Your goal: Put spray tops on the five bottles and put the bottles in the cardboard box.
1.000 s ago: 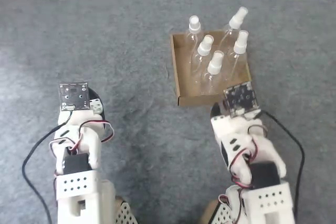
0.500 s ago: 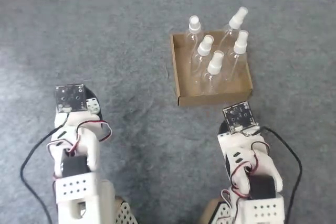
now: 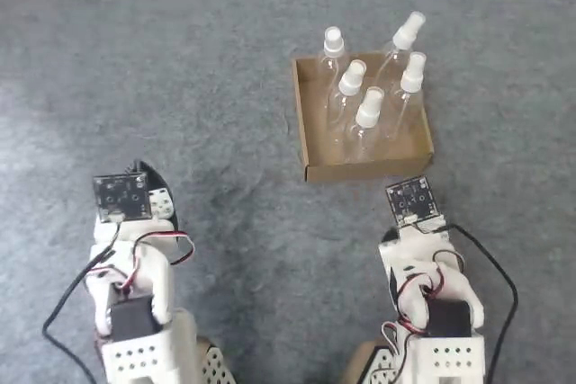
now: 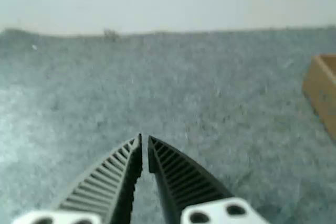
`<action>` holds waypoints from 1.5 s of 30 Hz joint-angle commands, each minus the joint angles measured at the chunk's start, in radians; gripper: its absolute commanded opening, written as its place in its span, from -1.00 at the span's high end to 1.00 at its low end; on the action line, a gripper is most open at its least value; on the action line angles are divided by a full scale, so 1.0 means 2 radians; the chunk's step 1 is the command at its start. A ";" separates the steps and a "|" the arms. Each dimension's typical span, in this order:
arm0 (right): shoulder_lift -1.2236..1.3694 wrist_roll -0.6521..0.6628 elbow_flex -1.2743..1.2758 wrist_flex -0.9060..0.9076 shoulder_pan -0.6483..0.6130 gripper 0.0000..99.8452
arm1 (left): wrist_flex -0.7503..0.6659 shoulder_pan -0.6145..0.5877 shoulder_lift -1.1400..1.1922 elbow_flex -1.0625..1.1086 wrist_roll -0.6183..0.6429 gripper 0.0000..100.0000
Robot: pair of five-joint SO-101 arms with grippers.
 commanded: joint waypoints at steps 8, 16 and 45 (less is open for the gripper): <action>-0.007 0.005 0.013 0.076 0.002 0.94 | 0.069 -0.002 -0.005 0.036 -0.002 0.97; -0.007 0.005 0.013 0.076 0.002 0.94 | 0.208 -0.002 -0.006 0.036 -0.002 0.97; -0.007 0.005 0.013 0.076 0.002 0.94 | 0.215 -0.001 -0.006 0.035 -0.002 0.97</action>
